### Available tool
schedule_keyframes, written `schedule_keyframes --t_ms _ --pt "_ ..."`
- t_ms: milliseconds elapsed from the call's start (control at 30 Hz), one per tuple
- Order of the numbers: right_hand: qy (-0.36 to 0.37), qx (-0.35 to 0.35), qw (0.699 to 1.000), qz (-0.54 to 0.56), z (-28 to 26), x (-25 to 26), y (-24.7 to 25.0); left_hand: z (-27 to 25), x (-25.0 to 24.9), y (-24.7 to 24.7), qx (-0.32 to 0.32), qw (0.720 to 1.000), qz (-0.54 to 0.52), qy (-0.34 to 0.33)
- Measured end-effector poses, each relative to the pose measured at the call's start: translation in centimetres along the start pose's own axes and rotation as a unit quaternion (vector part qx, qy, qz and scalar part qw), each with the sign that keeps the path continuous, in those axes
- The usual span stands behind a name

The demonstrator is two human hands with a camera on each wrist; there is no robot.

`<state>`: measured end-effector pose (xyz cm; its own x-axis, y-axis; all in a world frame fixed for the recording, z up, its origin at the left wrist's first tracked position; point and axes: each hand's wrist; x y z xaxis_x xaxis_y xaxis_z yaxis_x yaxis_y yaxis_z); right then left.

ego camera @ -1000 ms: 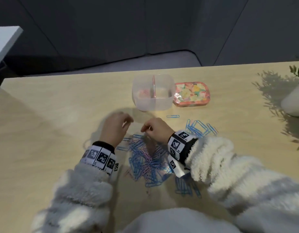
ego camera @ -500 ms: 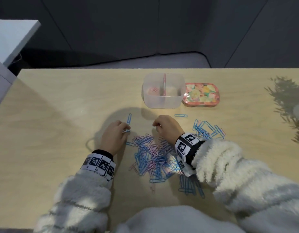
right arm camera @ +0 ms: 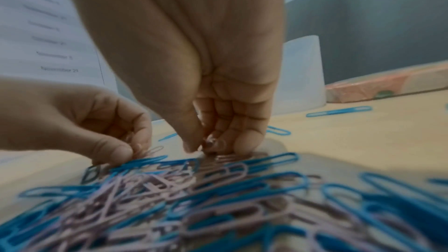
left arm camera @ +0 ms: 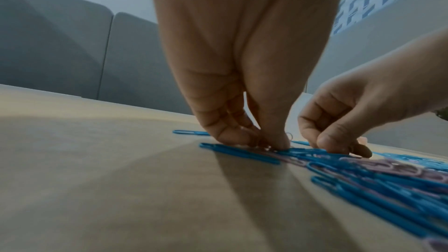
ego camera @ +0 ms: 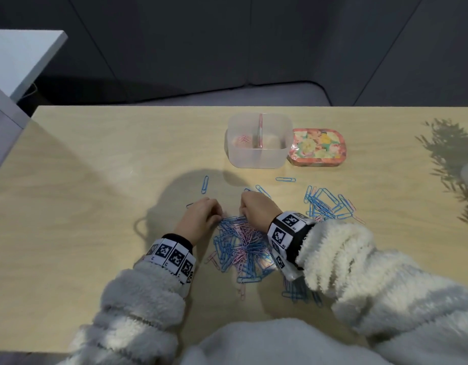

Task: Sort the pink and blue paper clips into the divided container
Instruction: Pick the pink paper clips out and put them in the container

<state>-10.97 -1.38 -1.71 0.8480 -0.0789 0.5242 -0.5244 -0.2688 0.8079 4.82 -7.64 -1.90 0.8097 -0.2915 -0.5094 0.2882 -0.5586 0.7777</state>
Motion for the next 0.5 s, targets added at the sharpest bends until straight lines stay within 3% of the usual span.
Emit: schedule_keyframes --t_ms 133,200,333,500 --pt "0.01 -0.121 0.986 0.114 -0.7 -0.5 1.0 0.1 0.7 0.6 -0.032 0.998 -0.054 0.028" --pt "0.016 -0.142 0.975 0.169 -0.6 -0.4 1.3 0.3 1.1 1.0 -0.034 0.993 -0.101 0.042" --pt "0.038 -0.067 0.981 0.176 -0.1 0.6 0.5 0.6 1.3 1.6 -0.008 0.977 -0.2 0.076" --pt "0.063 0.022 0.996 0.067 -0.2 0.5 -0.6 0.0 1.5 1.1 0.088 0.985 -0.137 0.059"
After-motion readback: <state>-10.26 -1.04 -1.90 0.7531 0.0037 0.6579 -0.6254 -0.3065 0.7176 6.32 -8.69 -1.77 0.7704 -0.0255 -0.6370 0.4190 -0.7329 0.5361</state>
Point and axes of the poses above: each hand's wrist, its own z-axis towards the middle knuckle, its own y-axis out of the back of the hand, x = y × z, and after that the axes turned 15 degrees about y, right-handed
